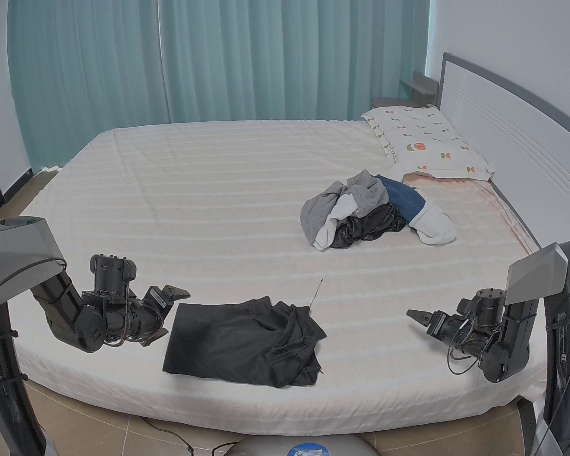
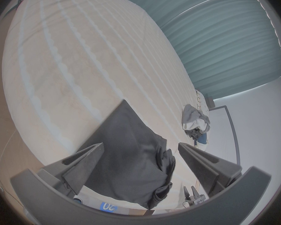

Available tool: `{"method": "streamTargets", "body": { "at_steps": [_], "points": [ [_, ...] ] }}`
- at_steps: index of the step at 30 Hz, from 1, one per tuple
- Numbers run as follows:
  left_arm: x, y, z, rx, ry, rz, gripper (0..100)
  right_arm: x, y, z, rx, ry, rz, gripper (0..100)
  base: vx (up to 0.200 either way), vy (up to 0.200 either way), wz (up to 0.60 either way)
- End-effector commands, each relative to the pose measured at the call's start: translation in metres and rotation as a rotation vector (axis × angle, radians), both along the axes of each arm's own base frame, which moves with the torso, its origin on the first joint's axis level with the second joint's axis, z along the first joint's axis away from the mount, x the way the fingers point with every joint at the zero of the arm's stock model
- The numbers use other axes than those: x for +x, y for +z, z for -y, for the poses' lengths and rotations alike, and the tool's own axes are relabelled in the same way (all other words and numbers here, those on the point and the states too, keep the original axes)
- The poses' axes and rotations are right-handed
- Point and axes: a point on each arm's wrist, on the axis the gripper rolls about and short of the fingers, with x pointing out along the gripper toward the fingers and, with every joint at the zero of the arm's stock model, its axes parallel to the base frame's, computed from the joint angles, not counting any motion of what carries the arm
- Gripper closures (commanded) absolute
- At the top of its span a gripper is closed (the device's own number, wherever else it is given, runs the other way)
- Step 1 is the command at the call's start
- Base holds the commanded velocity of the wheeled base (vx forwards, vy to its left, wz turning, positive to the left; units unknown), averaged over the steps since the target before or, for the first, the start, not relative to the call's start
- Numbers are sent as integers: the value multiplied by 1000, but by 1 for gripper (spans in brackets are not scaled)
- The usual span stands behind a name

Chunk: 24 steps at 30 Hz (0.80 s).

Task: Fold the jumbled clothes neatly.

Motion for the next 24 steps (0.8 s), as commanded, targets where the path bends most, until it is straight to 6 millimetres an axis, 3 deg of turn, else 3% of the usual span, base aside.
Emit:
{"method": "streamTargets", "body": {
  "at_steps": [1, 6, 12, 18, 21, 24],
  "points": [
    [4, -11, -5, 5, 12, -23, 0, -5, 12, -20, -7, 39, 28, 0, 0, 200, 0],
    [4, -12, -5, 6, 12, -24, 0, -17, 22, -43, -19, 98, 34, 0, 0, 200, 0],
    [6, -12, -4, 6, 12, -23, 0, -34, 30, -92, -89, 134, 71, 0, 0, 200, 0],
    [6, -12, -4, 6, 10, -21, 0, -58, 26, -117, -189, 210, 70, 0, 0, 200, 0],
    [6, -12, -4, 6, 10, -20, 0, -59, 27, -124, -201, 217, 82, 0, 0, 200, 0],
    [6, -12, -3, 11, 6, -19, 0, -60, 26, -124, -215, 217, 78, 0, 0, 0, 0]
  ]
}}
